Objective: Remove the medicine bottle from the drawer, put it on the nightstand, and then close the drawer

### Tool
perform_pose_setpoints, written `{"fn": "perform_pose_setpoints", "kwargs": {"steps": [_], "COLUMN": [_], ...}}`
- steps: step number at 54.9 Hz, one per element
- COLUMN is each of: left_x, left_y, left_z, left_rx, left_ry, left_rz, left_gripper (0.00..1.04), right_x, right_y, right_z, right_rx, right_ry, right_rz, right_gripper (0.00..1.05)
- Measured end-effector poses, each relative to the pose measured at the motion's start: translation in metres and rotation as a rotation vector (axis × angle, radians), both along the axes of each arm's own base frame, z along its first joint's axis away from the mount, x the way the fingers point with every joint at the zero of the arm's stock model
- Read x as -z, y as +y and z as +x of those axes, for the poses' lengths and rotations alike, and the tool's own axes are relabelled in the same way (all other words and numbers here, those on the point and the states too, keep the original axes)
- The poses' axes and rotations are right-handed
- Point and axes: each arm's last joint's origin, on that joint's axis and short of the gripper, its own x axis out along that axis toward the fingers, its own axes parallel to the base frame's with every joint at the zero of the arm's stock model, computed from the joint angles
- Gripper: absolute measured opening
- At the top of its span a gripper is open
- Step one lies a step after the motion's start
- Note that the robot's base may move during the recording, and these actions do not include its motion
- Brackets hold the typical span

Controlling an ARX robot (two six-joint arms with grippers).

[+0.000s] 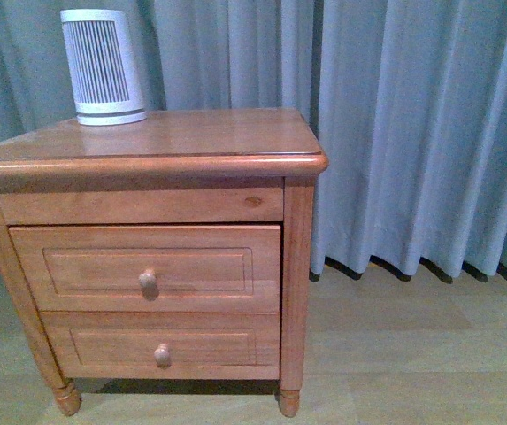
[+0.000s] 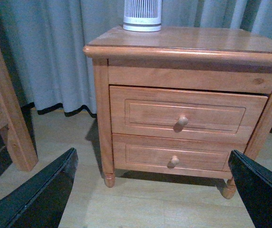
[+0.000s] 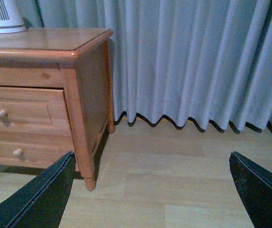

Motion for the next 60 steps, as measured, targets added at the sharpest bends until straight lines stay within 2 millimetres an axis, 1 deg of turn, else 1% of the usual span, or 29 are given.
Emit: {"fn": "perform_pose_setpoints", "kwargs": {"steps": [6,7,11,13,15,19,20,24,27,28,31,32,33,36,38,39,41,43,44,48,54,60], "left_x": [0.0,0.0,-0.005,-0.011,-0.019,-0.047,-0.051,-0.075,-0.084,-0.085,-0.084,-0.082,-0.081,-0.068,-0.056,-0.052,-0.036,-0.026,-0.017,0.009,0.045,0.071], "left_y": [0.0,0.0,-0.001,-0.002,-0.002,-0.006,-0.006,-0.012,-0.018,-0.019,-0.026,-0.029,-0.03,-0.04,-0.046,-0.048,-0.056,-0.06,-0.063,-0.071,-0.076,-0.078], "left_z": [0.0,0.0,0.004,0.011,0.018,0.041,0.044,0.072,0.095,0.099,0.124,0.132,0.136,0.16,0.175,0.179,0.193,0.201,0.208,0.225,0.248,0.264], "left_rx": [0.008,0.03,0.104,0.109,0.114,0.139,0.142,0.178,0.198,0.2,0.208,0.214,0.216,0.224,0.24,0.242,0.247,0.252,0.254,0.244,0.211,0.182], "left_ry": [0.007,0.053,0.335,0.396,0.403,0.349,0.339,0.271,0.23,0.225,0.215,0.217,0.219,0.233,0.261,0.269,0.299,0.315,0.332,0.369,0.435,0.479], "left_rz": [-0.006,-0.028,-0.174,-0.215,-0.234,-0.244,-0.242,-0.232,-0.22,-0.219,-0.214,-0.212,-0.209,-0.194,-0.193,-0.191,-0.18,-0.173,-0.164,-0.143,-0.117,-0.098], "left_gripper": [0.98,0.98,0.98,0.98,0.98,0.98,0.98,0.98,0.98,0.98,0.98,0.98,0.98,0.98,0.98,0.98,0.98,0.98,0.98,0.98,0.98,0.98], "right_x": [0.0,0.0,0.0,0.0,0.0,0.0,0.0,0.0,0.0,0.0,0.0,0.0,0.0,0.0,0.0,0.0,0.0,0.0,0.0,0.0,0.0,0.0], "right_y": [0.0,0.0,0.0,0.0,0.0,0.0,0.0,0.0,0.0,0.0,0.0,0.0,0.0,0.0,0.0,0.0,0.0,0.0,0.0,0.0,0.0,0.0], "right_z": [0.0,0.0,0.0,0.0,0.0,0.0,0.0,0.0,0.0,0.0,0.0,0.0,0.0,0.0,0.0,0.0,0.0,0.0,0.0,0.0,0.0,0.0], "right_rx": [0.002,0.001,0.0,0.001,0.002,0.002,0.002,0.002,0.001,0.002,0.002,0.002,0.001,0.001,0.001,0.001,0.001,0.001,0.002,0.001,0.002,0.001], "right_ry": [0.0,0.0,0.0,0.0,0.0,0.0,0.0,0.0,0.0,0.0,0.0,0.0,0.0,0.0,0.0,0.0,0.0,0.0,0.0,0.0,0.0,0.0], "right_rz": [0.0,0.0,0.0,0.0,0.0,0.0,0.0,0.0,0.0,0.0,0.0,0.0,0.0,0.0,0.0,0.0,0.0,0.0,0.0,0.0,0.0,0.0], "right_gripper": [0.98,0.98,0.98,0.98,0.98,0.98,0.98,0.98,0.98,0.98,0.98,0.98,0.98,0.98,0.98,0.98,0.98,0.98,0.98,0.98,0.98,0.98]}}
